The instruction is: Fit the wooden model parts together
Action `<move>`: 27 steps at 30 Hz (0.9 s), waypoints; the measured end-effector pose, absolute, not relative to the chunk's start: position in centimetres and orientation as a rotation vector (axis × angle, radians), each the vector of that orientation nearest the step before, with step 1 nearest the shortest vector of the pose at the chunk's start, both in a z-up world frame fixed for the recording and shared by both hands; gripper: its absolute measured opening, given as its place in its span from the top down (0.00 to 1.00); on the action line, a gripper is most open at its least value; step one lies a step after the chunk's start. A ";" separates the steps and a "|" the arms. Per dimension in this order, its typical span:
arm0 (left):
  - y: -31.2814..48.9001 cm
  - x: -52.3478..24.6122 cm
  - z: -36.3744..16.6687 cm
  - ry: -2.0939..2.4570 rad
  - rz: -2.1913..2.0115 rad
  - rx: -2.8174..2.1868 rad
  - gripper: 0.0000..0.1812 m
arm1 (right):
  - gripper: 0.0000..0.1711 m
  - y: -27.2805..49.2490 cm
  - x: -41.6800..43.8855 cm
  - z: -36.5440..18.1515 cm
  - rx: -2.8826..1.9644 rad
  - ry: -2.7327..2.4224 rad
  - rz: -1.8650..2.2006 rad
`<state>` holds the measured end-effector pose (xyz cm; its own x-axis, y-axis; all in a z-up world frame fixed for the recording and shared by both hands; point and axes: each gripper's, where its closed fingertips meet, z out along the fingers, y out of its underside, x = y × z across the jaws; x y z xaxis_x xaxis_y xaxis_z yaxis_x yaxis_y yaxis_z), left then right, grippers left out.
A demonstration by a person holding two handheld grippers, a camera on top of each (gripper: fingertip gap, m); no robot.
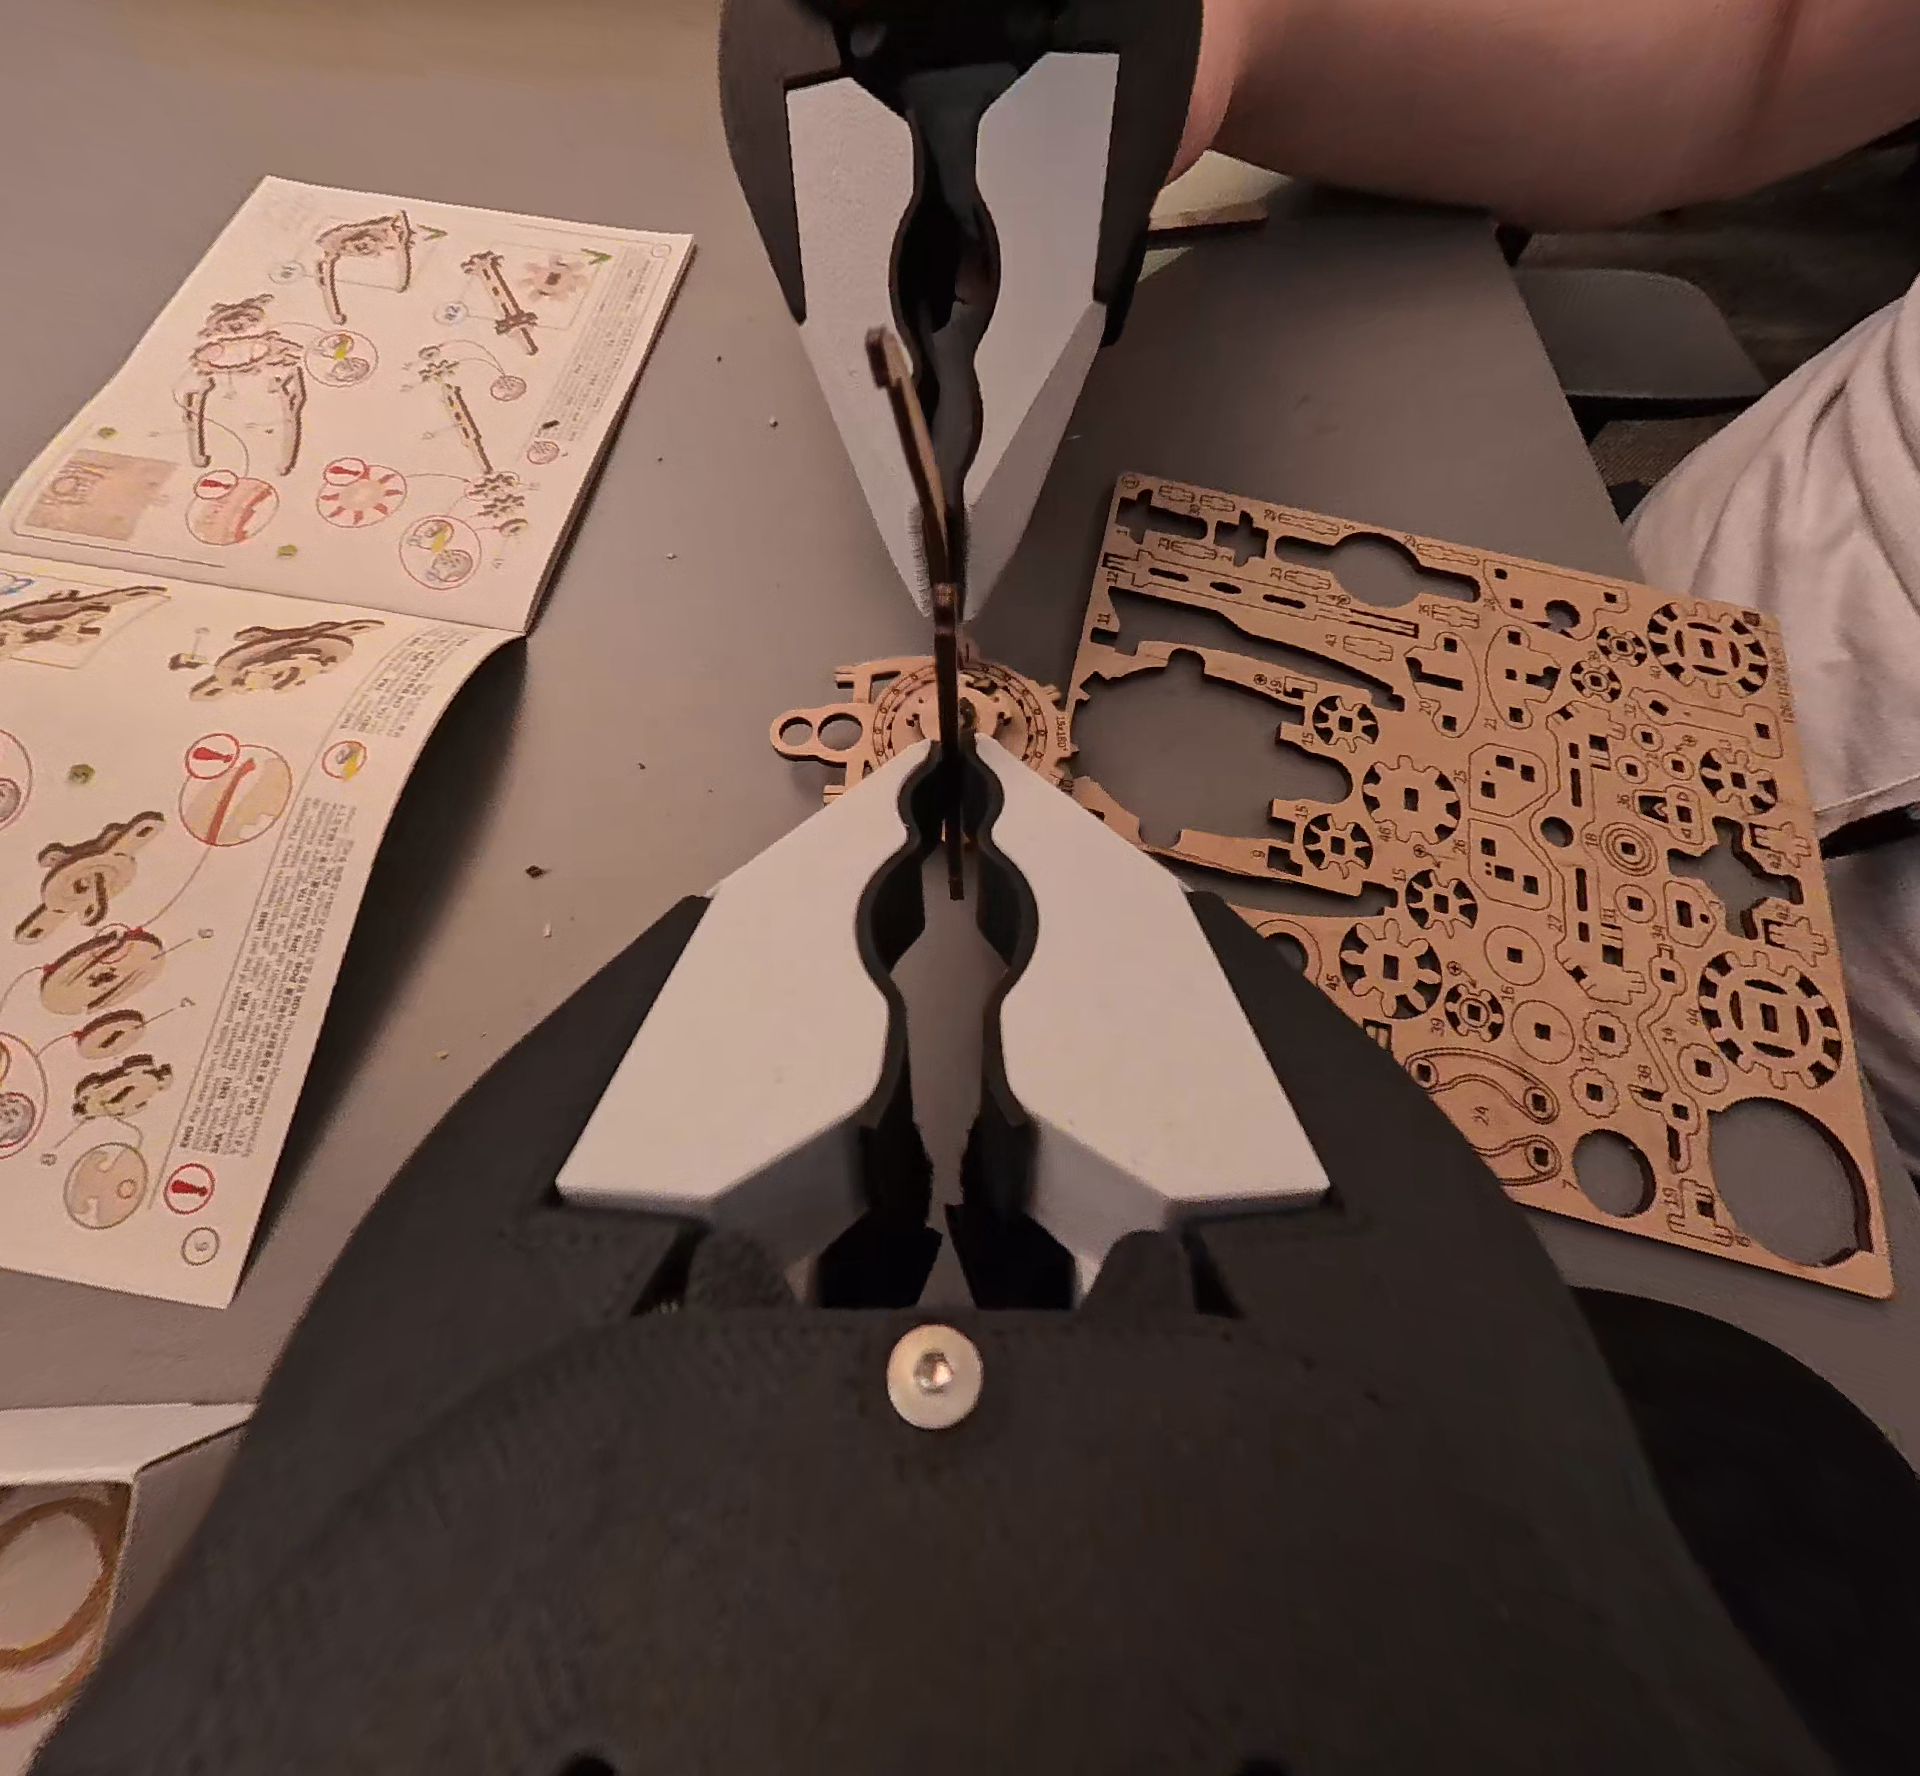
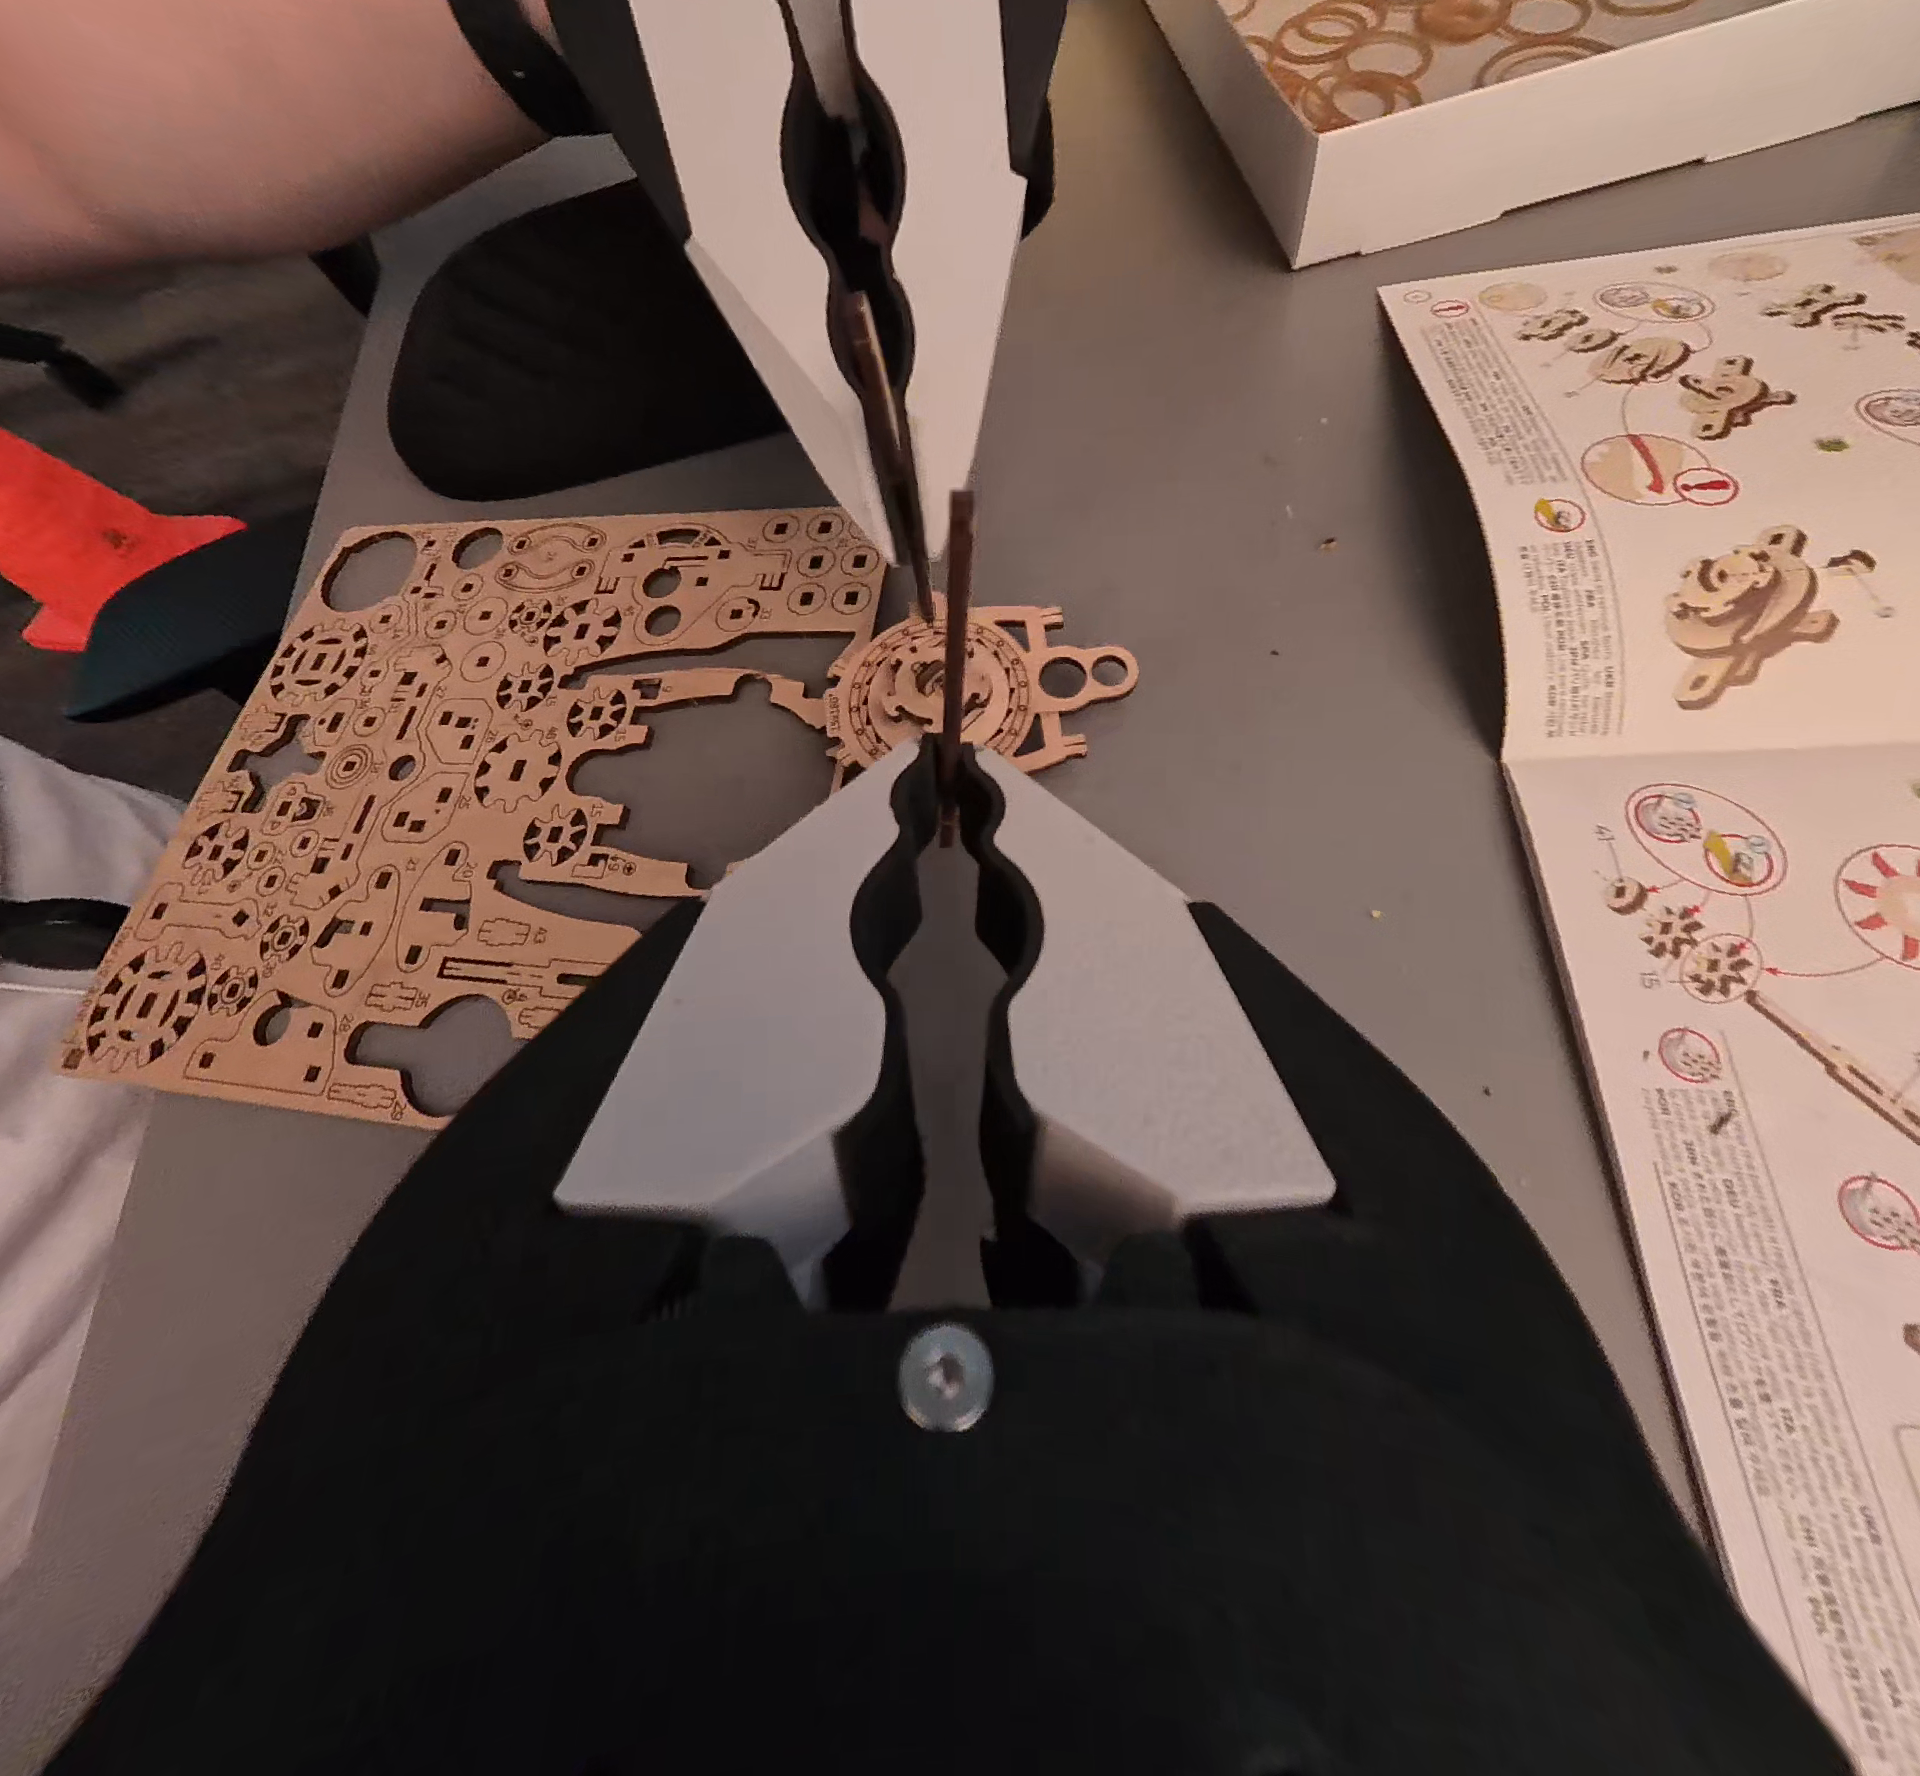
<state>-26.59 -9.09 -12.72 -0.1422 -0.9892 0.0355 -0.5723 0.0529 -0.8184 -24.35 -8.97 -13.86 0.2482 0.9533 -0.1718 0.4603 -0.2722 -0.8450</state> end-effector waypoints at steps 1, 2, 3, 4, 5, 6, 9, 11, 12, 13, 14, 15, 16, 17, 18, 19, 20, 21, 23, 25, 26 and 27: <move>-9.1 -26.6 -12.7 1.779 -0.966 -1.563 1.00 | 0.99 -8.9 -24.3 -13.9 -1.849 -1.293 0.933; -9.2 -26.6 -12.7 1.784 -0.969 -1.559 1.00 | 1.00 -8.9 -24.2 -13.9 -1.848 -1.298 0.924; -9.1 -26.6 -12.7 1.788 -0.968 -1.553 1.00 | 1.00 -8.8 -24.0 -13.9 -1.846 -1.306 0.912; -9.0 -26.6 -12.7 1.790 -0.965 -1.548 1.00 | 1.00 -8.9 -23.9 -13.9 -1.841 -1.314 0.914; -9.0 -26.6 -12.7 1.789 -0.966 -1.547 1.00 | 1.00 -9.1 -23.9 -13.9 -1.838 -1.324 0.930; -8.9 -26.5 -12.7 1.788 -0.972 -1.546 1.00 | 0.99 -9.2 -23.9 -13.9 -1.840 -1.328 0.942; -9.0 -26.5 -12.6 1.790 -0.977 -1.538 1.00 | 1.00 -9.2 -24.0 -13.9 -1.835 -1.331 0.951; -9.0 -26.5 -12.6 1.794 -0.976 -1.530 1.00 | 1.00 -9.3 -24.1 -13.9 -1.833 -1.334 0.952; -9.0 -26.5 -12.6 1.796 -0.974 -1.526 1.00 | 0.99 -9.2 -24.1 -13.9 -1.832 -1.334 0.951; -9.1 -26.5 -12.6 1.798 -0.973 -1.522 1.00 | 1.00 -9.2 -24.1 -13.9 -1.833 -1.332 0.951; -9.1 -26.5 -12.6 1.800 -0.973 -1.519 1.00 | 0.99 -9.2 -24.1 -13.9 -1.833 -1.333 0.956; -9.1 -26.5 -12.6 1.801 -0.975 -1.515 1.00 | 0.99 -9.2 -24.1 -13.9 -1.834 -1.332 0.958; -9.1 -26.5 -12.6 1.805 -0.979 -1.513 1.00 | 0.99 -9.1 -24.1 -13.9 -1.836 -1.328 0.957; -9.2 -26.5 -12.6 1.809 -0.981 -1.510 1.00 | 0.99 -9.1 -24.1 -13.9 -1.839 -1.326 0.963; -9.1 -26.5 -12.6 1.812 -0.982 -1.508 1.00 | 0.99 -9.1 -24.1 -13.9 -1.847 -1.322 0.972; -9.1 -26.5 -12.6 1.815 -0.984 -1.505 1.00 | 0.99 -9.0 -24.2 -13.9 -1.856 -1.315 0.984; -9.1 -26.5 -12.6 1.817 -0.987 -1.504 1.00 | 0.99 -9.0 -24.2 -13.9 -1.866 -1.306 0.996; -9.0 -26.6 -12.6 1.819 -0.989 -1.504 1.00 | 0.99 -8.9 -24.2 -13.9 -1.872 -1.301 1.007; -9.0 -26.6 -12.6 1.822 -0.998 -1.503 1.00 | 0.99 -8.8 -24.3 -14.0 -1.884 -1.293 1.016; -8.9 -26.7 -12.6 1.828 -1.002 -1.501 1.00 | 0.99 -8.7 -24.3 -14.0 -1.911 -1.268 1.039; -8.9 -26.7 -12.6 1.828 -1.005 -1.501 1.00 | 0.99 -8.7 -24.3 -14.0 -1.925 -1.260 1.059; -8.9 -26.7 -12.6 1.829 -1.011 -1.500 1.00 | 0.99 -8.7 -24.4 -14.0 -1.929 -1.257 1.067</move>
